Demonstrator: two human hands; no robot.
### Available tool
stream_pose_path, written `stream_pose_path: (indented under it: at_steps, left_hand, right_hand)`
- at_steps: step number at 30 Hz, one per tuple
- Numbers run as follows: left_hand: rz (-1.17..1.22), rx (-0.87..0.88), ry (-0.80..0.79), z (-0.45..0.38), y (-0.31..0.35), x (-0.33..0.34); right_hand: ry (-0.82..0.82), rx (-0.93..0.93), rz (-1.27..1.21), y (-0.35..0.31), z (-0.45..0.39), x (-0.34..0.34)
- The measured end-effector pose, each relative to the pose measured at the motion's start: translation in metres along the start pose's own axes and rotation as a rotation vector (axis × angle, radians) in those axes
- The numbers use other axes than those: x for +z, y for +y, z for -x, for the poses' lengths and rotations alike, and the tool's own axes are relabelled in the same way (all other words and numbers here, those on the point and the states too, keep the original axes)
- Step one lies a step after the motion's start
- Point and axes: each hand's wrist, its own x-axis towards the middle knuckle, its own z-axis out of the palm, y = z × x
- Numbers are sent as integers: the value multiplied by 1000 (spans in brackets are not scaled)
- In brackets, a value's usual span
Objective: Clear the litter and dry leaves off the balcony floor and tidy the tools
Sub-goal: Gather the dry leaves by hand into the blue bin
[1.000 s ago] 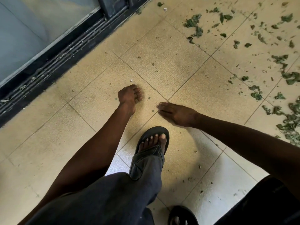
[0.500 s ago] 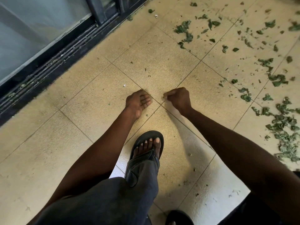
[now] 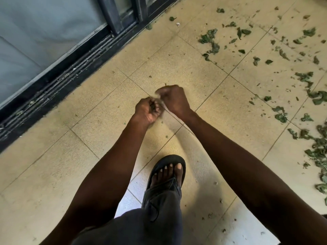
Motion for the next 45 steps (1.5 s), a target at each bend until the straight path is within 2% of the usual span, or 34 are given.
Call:
stream_pose_path:
  at_steps: [2, 3, 5, 7, 11, 15, 22, 26, 28, 30, 36, 38, 40, 42, 43, 44, 45]
  left_hand:
    - [42, 13, 49, -8, 12, -8]
    - [66, 25, 52, -10, 19, -12]
    - [91, 57, 54, -11, 31, -18]
    - [103, 85, 57, -12, 40, -24]
    - [96, 102, 78, -11, 53, -39]
    - [111, 110, 103, -7, 64, -54]
    - [113, 118, 148, -4, 58, -57]
    - [94, 108, 150, -2, 46, -52]
    - [80, 103, 148, 0, 41, -49]
    - [70, 96, 143, 2, 36, -46]
    - [22, 87, 129, 10, 19, -29]
    - [-3, 83, 133, 10, 13, -25]
    - [-37, 68, 127, 11, 8, -22]
    - [-100, 44, 110, 13, 3, -20]
    - [-138, 29, 102, 13, 0, -19]
    - [-163, 9, 87, 14, -2, -18]
    - [-173, -8, 73, 15, -5, -16]
  right_hand:
    - [143, 56, 71, 17, -18, 5]
    - [132, 110, 119, 25, -24, 13]
    - [-12, 231, 232, 37, -31, 38]
    - [-69, 217, 357, 41, -39, 61]
    - [-99, 70, 436, 28, -71, 74]
    - [-227, -110, 467, 20, -95, 81]
    - [-398, -576, 542, 29, -48, 88]
    - [-375, -814, 627, 43, -15, 79]
    - [-309, -954, 731, 52, -5, 64]
    - [-214, -1004, 815, 61, 2, 51]
    - [-230, -811, 894, 71, 11, 25]
    - [-204, -663, 839, 70, 13, 22]
    - [-87, -323, 550, 65, 10, 19]
    - [35, 35, 11, 54, 5, 13]
    - [78, 136, -238, 46, 5, 10]
    - [89, 173, -379, 36, 7, 9]
    - [63, 173, -410, 24, 10, 9]
